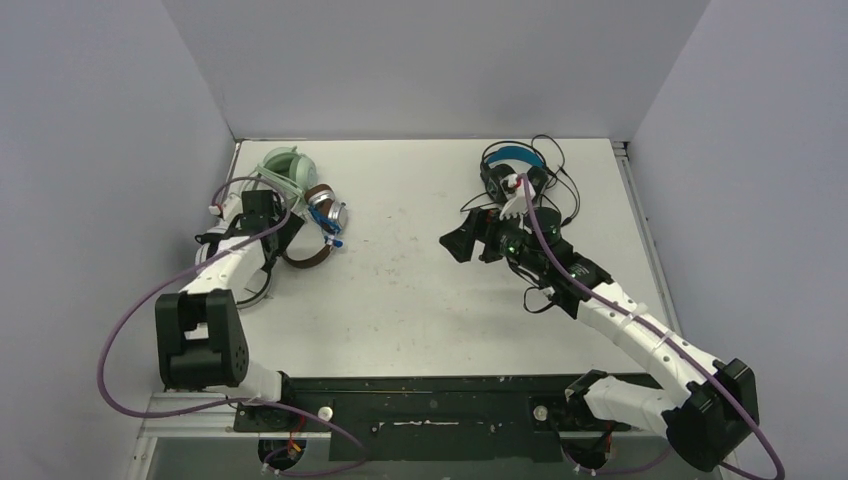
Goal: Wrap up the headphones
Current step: Place the headphones at the center of the board, then reset both arms
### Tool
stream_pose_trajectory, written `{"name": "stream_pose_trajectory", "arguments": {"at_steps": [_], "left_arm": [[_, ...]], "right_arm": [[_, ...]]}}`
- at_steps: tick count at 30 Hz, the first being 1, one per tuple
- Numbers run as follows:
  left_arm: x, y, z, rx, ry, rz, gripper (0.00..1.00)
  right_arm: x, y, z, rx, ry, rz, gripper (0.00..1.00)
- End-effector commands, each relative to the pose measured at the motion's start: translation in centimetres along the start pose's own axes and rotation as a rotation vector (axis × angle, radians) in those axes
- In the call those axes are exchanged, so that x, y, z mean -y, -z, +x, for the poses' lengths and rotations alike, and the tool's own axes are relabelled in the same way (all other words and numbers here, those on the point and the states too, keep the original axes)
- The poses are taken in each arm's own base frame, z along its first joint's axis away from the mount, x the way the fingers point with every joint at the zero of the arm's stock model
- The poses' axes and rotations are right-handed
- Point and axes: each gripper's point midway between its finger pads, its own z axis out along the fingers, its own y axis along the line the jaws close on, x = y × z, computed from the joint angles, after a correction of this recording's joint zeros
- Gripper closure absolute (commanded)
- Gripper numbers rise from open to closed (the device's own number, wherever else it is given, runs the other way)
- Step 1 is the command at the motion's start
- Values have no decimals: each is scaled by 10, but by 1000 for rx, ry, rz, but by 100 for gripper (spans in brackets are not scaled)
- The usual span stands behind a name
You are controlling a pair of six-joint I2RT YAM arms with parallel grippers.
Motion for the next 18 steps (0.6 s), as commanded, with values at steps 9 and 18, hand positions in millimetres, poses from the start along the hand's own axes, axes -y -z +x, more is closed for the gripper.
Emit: {"name": "stream_pose_trajectory", "arguments": {"at_steps": [9, 18], "left_arm": [[8, 99, -32, 129, -239, 205, 3], [34, 165, -14, 322, -464, 600, 3]], "right_arm": [[27, 26, -30, 137, 153, 158, 0], [52, 52, -50, 413, 249, 253, 0]]}}
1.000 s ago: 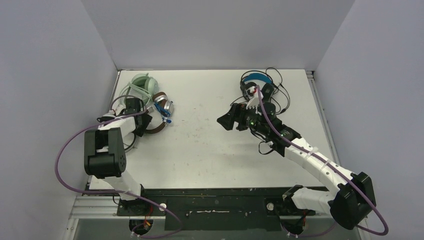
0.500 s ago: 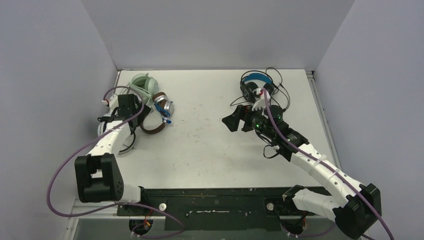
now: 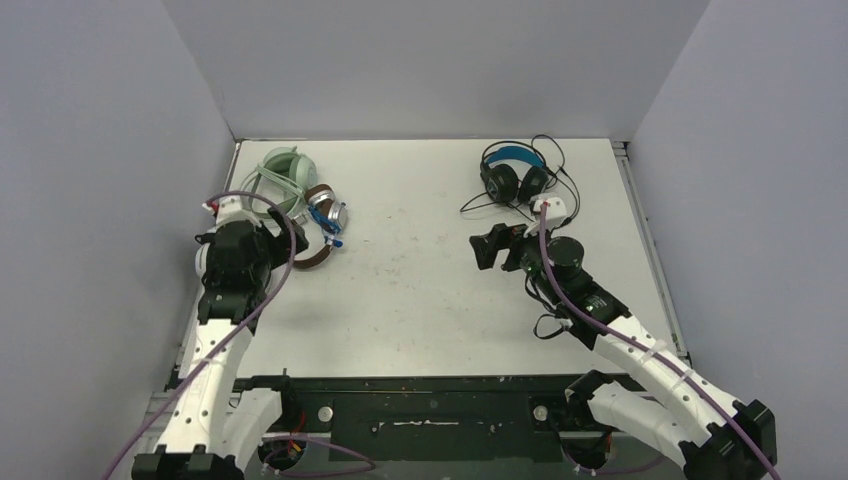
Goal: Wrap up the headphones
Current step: Reset both arms
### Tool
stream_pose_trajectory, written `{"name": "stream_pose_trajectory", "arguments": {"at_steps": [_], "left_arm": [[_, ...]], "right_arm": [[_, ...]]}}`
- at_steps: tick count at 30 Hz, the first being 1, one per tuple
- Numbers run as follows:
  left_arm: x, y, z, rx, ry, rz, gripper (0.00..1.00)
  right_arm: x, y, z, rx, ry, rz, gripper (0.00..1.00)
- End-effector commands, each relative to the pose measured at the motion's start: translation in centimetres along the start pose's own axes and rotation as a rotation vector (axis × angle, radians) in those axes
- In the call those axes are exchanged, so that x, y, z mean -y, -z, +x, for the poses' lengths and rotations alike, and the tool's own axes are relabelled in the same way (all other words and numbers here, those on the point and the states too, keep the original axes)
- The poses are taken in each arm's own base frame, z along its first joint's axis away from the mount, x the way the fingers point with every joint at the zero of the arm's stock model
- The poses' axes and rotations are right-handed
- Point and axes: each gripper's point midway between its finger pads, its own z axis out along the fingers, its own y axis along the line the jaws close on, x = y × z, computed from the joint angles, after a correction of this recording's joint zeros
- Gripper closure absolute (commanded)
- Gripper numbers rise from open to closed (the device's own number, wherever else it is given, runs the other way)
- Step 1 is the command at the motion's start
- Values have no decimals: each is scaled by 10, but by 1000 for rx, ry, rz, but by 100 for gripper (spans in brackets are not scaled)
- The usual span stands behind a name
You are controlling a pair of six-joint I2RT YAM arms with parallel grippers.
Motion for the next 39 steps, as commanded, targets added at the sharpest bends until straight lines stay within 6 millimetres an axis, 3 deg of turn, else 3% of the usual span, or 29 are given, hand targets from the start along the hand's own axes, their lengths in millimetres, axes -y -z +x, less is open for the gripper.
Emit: {"name": "stream_pose_trajectory", "arguments": {"at_steps": [1, 5, 9, 18, 22, 28, 35, 39], "left_arm": [[32, 14, 1, 107, -127, 227, 3], [55, 24, 16, 149, -191, 383, 3], [58, 22, 33, 132, -207, 360, 3], [79, 19, 41, 183, -211, 368, 3], [68, 12, 46, 195, -226, 323, 3], [47, 4, 47, 311, -197, 272, 3], [0, -15, 52, 396, -258, 53, 3], [-17, -23, 56, 430, -302, -9, 3]], "right_arm": [[16, 9, -34, 231, 64, 51, 0], [15, 15, -26, 239, 165, 16, 0], [26, 12, -17, 209, 192, 63, 0], [51, 8, -5, 160, 207, 166, 0], [70, 6, 1, 114, 179, 199, 0], [122, 11, 1, 167, 104, 278, 0], [141, 26, -9, 306, 228, 326, 0], [159, 31, -8, 354, 220, 418, 0]]}}
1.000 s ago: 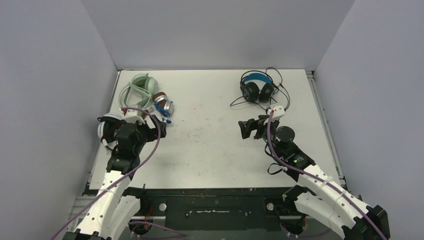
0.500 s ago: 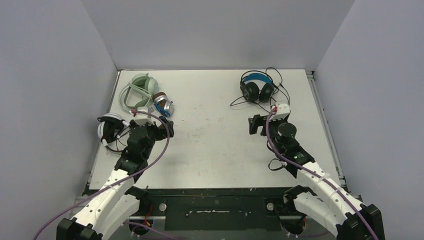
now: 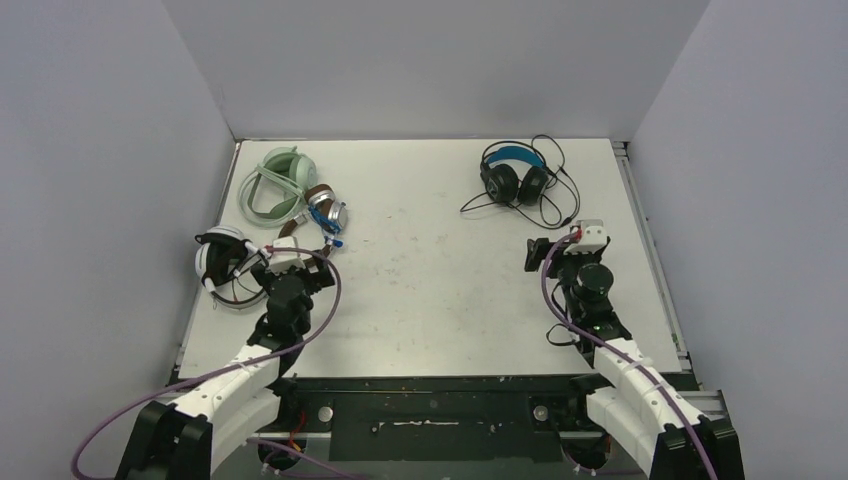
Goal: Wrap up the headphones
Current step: Reset both arms
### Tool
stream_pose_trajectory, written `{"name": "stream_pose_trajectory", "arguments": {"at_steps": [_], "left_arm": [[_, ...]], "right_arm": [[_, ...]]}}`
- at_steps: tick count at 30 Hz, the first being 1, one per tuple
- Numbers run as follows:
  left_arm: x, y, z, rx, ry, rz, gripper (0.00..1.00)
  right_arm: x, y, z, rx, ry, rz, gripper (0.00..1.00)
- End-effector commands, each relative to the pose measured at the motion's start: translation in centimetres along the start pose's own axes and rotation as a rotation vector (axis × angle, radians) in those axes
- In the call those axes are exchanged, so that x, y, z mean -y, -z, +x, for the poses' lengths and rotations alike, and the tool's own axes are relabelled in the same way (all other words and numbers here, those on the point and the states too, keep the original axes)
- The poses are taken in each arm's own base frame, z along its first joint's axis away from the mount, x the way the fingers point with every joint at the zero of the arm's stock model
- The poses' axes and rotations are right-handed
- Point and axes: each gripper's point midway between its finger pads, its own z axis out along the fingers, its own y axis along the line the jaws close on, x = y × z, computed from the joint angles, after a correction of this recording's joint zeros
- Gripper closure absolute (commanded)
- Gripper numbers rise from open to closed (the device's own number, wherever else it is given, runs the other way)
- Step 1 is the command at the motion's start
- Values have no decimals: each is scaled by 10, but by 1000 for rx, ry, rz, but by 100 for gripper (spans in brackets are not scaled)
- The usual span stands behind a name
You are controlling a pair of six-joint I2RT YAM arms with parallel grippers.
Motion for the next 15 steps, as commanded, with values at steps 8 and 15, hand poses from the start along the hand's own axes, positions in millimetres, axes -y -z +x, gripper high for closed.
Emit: {"name": "stream_pose_trajectory", "arguments": {"at_steps": [8, 15], "left_arm": [[-27, -18, -8, 169, -53, -94, 3], [-24, -35, 4, 132, -105, -80, 3]], "right_arm": [[63, -8, -12, 166, 23, 208, 0], [81, -20, 10, 108, 40, 203, 0]]}}
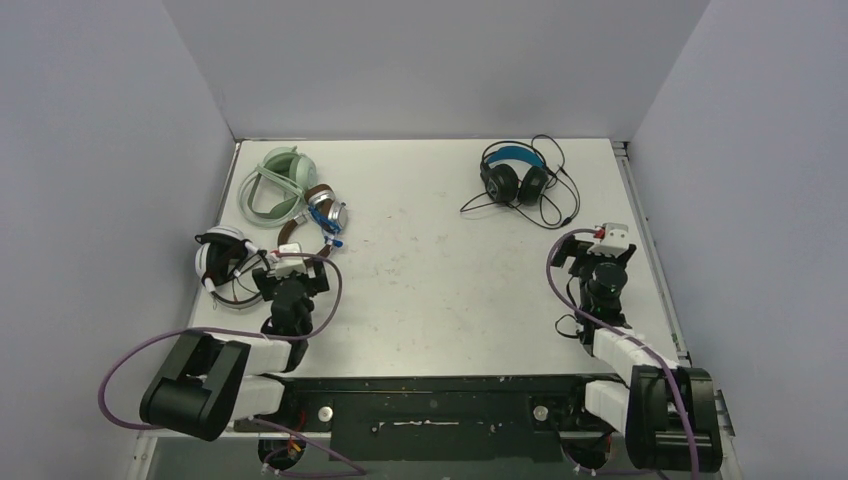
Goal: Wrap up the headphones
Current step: Reset both arms
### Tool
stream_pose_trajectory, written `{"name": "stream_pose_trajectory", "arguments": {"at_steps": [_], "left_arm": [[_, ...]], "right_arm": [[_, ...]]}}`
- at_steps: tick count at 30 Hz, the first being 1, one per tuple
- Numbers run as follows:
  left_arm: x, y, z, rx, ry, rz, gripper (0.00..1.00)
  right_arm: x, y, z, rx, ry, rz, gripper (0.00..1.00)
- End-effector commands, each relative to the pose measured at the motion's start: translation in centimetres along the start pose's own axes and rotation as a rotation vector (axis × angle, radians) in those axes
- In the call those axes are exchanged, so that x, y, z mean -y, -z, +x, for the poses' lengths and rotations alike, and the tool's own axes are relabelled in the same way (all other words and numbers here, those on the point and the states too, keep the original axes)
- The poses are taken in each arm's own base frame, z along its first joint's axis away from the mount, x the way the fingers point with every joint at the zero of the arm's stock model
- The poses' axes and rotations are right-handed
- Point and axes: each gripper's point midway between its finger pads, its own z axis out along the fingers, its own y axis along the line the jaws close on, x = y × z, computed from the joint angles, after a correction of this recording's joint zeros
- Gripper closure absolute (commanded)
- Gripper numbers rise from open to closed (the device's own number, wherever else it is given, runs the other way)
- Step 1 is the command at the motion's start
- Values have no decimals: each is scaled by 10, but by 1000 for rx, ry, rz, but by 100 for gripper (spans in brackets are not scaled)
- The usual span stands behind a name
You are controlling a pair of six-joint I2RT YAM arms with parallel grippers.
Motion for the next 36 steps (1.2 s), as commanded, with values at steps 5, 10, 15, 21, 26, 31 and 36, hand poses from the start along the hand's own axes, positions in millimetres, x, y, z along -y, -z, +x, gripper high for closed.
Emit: {"name": "stream_pose_trajectory", "arguments": {"at_steps": [5, 10, 15, 21, 26, 31, 36], "left_arm": [[6, -20, -38, 110, 51, 13, 3], [8, -27, -38, 111, 12, 20, 3], [9, -32, -39, 136, 16, 42, 3], [12, -39, -21, 141, -15, 76, 3], [12, -50, -16, 93, -13, 67, 3], [17, -59, -13, 57, -26, 93, 3], [18, -59, -13, 53, -28, 101, 3]], "right_arm": [[-3, -19, 7, 76, 40, -33, 0], [-4, -28, 24, 68, 62, -25, 0], [-8, -33, 35, 72, 70, -35, 0], [-18, -47, 46, -18, 129, -45, 0], [-15, -52, 49, -42, 107, -44, 0], [-15, -52, 49, -43, 106, -44, 0], [-16, -53, 49, -42, 106, -45, 0]]}}
